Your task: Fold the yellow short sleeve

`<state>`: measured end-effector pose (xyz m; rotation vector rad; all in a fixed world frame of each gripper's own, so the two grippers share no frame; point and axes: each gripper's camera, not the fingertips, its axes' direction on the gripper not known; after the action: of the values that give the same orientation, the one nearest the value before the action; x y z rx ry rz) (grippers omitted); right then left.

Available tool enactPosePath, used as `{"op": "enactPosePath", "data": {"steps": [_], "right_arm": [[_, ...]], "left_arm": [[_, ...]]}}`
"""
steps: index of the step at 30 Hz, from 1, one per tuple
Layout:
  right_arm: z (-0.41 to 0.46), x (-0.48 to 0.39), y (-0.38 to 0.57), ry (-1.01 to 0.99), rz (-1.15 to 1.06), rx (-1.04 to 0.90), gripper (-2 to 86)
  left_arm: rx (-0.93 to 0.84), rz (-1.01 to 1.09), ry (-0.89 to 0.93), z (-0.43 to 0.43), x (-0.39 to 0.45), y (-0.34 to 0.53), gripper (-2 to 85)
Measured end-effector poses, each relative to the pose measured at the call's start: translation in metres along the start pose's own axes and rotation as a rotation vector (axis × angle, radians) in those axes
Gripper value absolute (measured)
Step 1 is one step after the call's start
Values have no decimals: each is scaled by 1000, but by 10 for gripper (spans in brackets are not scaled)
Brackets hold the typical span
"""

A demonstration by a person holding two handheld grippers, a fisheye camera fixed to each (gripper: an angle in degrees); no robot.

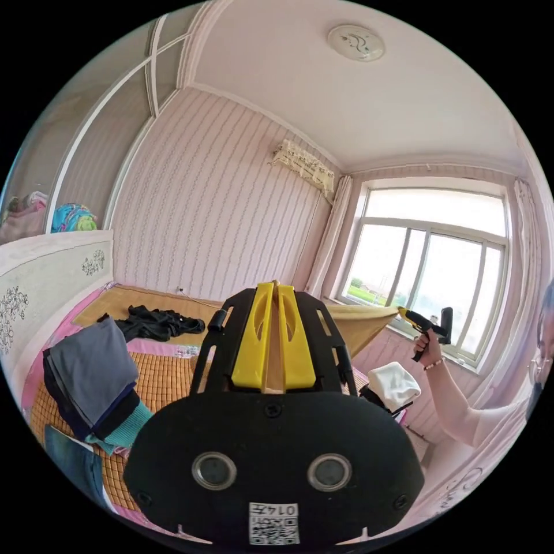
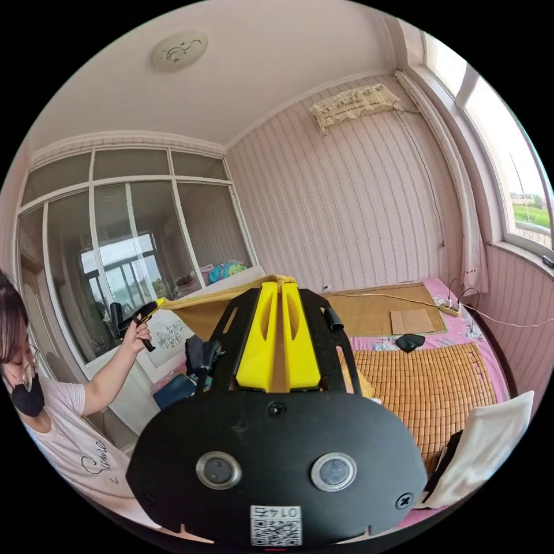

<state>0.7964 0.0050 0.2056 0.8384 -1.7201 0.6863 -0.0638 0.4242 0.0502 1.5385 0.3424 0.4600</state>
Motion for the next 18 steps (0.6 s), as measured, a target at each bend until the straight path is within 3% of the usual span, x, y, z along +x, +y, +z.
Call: {"op": "enactPosePath", "data": {"steps": [5,10,13,18], "right_arm": [[41,42,71,77,85,-286,6],[95,118,195,169,398,-625,6],[99,149,249,187,607,-714,5],[87,165,285,219,691,-846,5]], "left_arm": [[-357,-62,-84,81,-70,117,-9],[-653,-179,-116,156,-132,263,-9],[-773,-331,-147,185,-163,337,-9],[-983,-324,-180,207,-186,408,-9]]}}
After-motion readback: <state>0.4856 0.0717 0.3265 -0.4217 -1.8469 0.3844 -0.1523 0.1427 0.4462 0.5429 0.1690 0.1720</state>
